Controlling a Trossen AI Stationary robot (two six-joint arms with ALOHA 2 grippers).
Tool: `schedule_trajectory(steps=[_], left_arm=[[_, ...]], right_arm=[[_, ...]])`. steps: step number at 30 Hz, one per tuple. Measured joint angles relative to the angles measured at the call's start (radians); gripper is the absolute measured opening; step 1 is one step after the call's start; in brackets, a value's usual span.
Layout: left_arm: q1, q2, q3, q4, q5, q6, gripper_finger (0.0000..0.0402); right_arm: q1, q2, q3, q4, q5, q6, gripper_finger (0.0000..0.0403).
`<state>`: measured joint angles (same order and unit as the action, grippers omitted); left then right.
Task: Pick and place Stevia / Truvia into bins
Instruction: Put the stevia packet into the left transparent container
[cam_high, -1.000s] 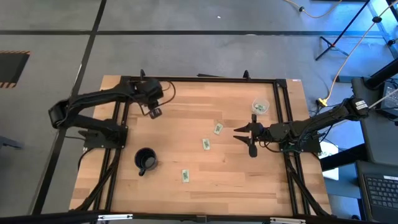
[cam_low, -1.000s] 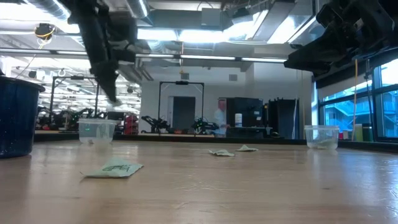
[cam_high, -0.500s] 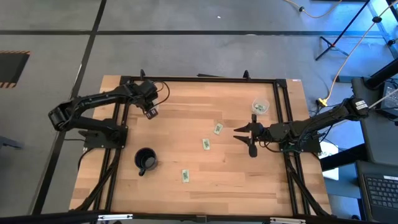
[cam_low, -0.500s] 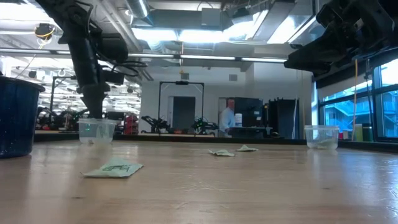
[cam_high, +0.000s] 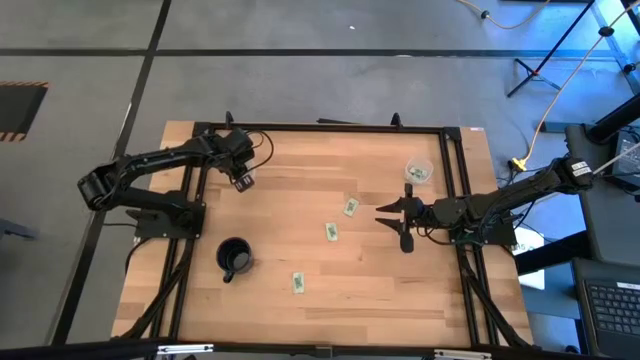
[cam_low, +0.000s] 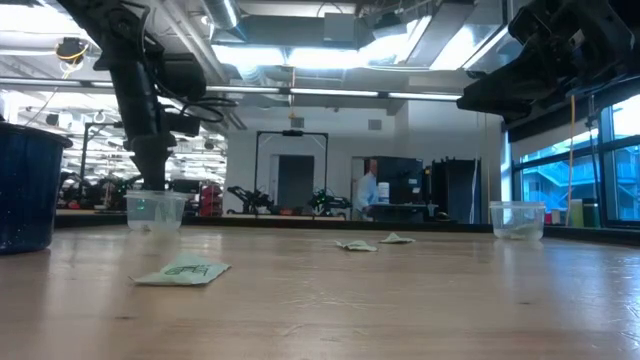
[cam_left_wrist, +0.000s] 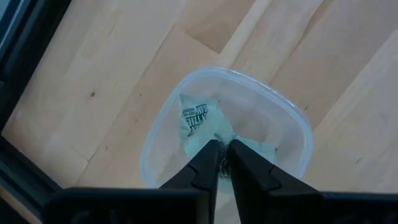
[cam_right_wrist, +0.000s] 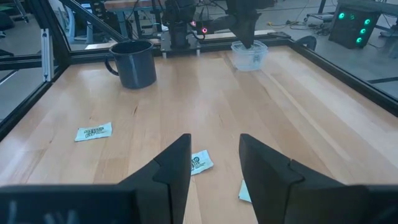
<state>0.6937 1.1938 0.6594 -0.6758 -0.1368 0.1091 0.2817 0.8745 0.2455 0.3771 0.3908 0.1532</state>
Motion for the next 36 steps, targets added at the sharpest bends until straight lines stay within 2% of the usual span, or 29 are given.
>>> schedule_trajectory(steps=[5,14,21,25,32,36], left_arm=[[0.000,0.000,0.000,0.000,-0.005,0.009,0.0062],[-0.001,-0.002,0.029,0.046,-0.091,0.110,0.0090],[-0.030,-0.003,0.106,0.045,-0.062,0.116,0.0093],[-0.087,-0.003,0.136,0.074,0.061,0.181,0.0095],[-0.267,-0.003,0.140,0.165,0.419,0.280,0.0097],[-0.402,-0.003,0.140,0.213,0.498,0.235,0.0105]], right_arm=[[0.000,0.000,0.000,0.000,0.000,0.000,0.0139],[0.000,0.000,0.000,0.000,0.000,0.001,0.0139],[0.000,0.000,0.000,0.000,0.000,0.001,0.0139],[0.000,0.000,0.000,0.000,0.000,0.000,0.0139],[0.000,0.000,0.000,-0.001,0.000,0.000,0.0139],[0.000,0.000,0.000,-0.001,0.000,0.002,0.0139]])
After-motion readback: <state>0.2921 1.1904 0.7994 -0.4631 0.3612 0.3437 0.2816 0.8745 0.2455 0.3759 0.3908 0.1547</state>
